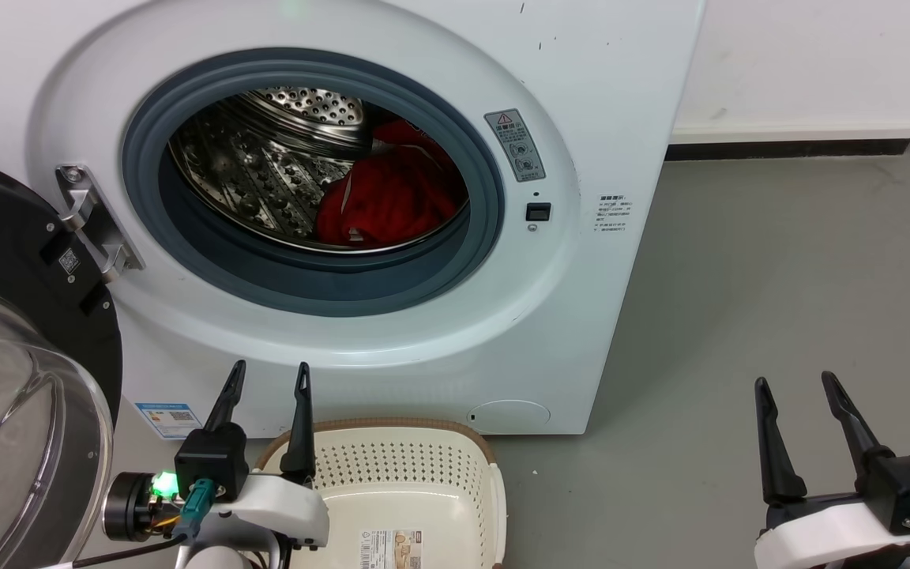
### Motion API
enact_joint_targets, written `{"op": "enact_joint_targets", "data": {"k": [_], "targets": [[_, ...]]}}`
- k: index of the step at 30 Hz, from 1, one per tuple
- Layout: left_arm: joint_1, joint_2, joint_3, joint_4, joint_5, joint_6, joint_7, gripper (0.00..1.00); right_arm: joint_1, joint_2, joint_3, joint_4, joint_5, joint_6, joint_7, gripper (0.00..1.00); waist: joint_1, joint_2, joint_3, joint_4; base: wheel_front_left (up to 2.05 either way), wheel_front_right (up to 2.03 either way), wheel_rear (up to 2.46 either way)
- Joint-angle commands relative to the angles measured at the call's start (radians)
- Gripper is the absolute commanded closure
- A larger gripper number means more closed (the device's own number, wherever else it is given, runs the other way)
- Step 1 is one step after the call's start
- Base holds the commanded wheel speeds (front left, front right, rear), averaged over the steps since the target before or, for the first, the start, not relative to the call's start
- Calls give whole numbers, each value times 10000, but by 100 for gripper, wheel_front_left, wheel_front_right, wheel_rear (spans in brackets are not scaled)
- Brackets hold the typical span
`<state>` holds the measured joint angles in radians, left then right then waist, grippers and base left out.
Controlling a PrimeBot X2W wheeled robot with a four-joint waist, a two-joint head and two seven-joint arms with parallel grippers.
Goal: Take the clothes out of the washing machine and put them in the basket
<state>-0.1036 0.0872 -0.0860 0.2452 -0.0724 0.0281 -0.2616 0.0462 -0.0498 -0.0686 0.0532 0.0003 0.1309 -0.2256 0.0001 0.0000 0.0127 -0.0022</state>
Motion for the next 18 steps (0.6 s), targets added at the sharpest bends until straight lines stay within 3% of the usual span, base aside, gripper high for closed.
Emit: {"op": "enact_joint_targets", "data": {"k": [1, 18], "targets": [[2, -19, 58, 16, 76, 12, -51, 0, -50, -8, 2, 12, -3, -3, -50, 0, -1, 0, 10, 0, 0, 0, 0], [-1541, 83, 240, 728, 215, -291, -40, 0, -475, -7, 93, -207, -15, -3, 23, 0, -1, 0, 707, -271, 0, 0, 0]]}}
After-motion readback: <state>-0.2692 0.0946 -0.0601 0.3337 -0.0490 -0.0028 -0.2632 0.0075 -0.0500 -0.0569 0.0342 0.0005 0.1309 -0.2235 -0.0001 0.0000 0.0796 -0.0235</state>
